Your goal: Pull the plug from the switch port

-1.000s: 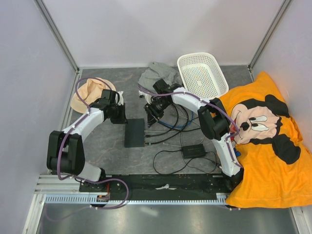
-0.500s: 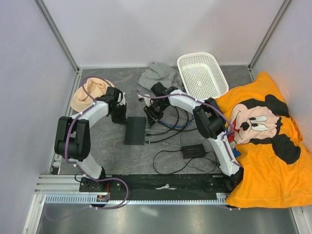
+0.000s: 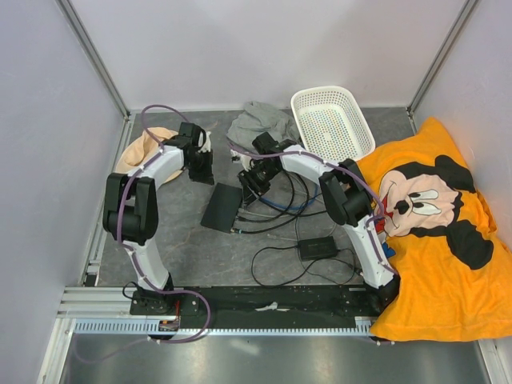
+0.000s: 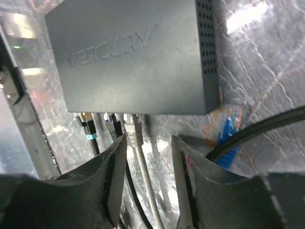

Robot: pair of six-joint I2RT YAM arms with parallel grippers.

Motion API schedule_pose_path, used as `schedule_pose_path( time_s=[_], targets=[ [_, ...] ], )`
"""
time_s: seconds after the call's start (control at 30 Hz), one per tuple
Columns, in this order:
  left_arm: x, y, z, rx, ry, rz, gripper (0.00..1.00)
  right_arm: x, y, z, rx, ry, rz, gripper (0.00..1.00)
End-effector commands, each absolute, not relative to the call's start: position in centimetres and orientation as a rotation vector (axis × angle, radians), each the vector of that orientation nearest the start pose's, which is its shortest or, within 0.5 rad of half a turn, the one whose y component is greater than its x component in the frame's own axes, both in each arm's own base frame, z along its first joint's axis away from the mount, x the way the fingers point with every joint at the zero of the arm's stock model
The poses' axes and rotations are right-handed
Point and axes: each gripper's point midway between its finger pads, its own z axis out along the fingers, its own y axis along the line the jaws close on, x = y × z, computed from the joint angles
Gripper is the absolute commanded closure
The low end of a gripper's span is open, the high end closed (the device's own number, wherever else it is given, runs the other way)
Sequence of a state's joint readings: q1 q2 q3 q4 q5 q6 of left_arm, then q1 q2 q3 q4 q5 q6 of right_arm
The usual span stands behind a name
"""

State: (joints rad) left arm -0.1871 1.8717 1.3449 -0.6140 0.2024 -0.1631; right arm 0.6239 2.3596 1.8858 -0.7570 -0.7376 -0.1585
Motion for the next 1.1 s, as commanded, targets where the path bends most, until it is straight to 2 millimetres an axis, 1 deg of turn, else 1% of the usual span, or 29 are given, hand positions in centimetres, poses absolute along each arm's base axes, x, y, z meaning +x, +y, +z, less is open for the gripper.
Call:
schedule_pose_path(
  time_s=[0.0,0.03,0.1,0.13,0.2,0.23,0.3,0.33,0.5,0.67,0.83,1.03,1.07],
  targets=[
    [37.8,-12.8,8.8,0.13,2.645,-0.503,0.99,32.3,37.4,4.9,-1.188,2.451,1.273,0.48],
    [36.4,-13.1,8.4,0.122,2.658,-0.537,0.98,32.3,37.4,4.7,-1.184,2.457,1.274,0.47],
    [35.1,-13.9,8.1,0.127,2.658,-0.617,0.98,32.2,37.5,4.5,-1.179,2.464,1.289,0.45],
    [33.8,-13.9,7.4,0.121,2.679,-0.639,0.98,32.3,37.5,4.5,-1.176,2.463,1.298,0.44],
    [32.7,-14.2,6.8,0.123,2.691,-0.67,0.98,32.0,37.7,4.5,-1.177,2.459,1.333,0.42],
    [31.6,-14.0,5.9,0.108,2.72,-0.669,0.98,32.0,37.7,4.5,-1.176,2.457,1.344,0.42],
    [30.9,-13.9,5.6,0.099,2.725,-0.666,0.98,31.9,37.8,4.5,-1.169,2.453,1.376,0.42],
    [30.1,-13.8,4.9,0.087,2.747,-0.661,0.98,31.7,37.9,4.6,-1.173,2.451,1.395,0.42],
    [28.9,-13.5,4.7,0.085,2.746,-0.643,0.98,31.3,38.0,5.4,-1.164,2.423,1.458,0.42],
    [28.8,-13.4,4.3,0.091,2.748,-0.633,0.99,31.6,37.9,3.9,-1.115,2.481,1.42,0.42],
    [28.8,-13.3,4.0,0.072,2.76,-0.616,0.98,32.0,37.9,3.1,-1.078,2.511,1.365,0.42],
    [28.4,-13.2,3.5,0.079,2.775,-0.614,0.98,32.0,38.3,2.4,-1.022,2.532,1.398,0.42],
    [28.4,-13.1,3.5,0.082,2.779,-0.613,0.98,31.9,38.4,2.1,-1.009,2.546,1.406,0.43]
  ],
)
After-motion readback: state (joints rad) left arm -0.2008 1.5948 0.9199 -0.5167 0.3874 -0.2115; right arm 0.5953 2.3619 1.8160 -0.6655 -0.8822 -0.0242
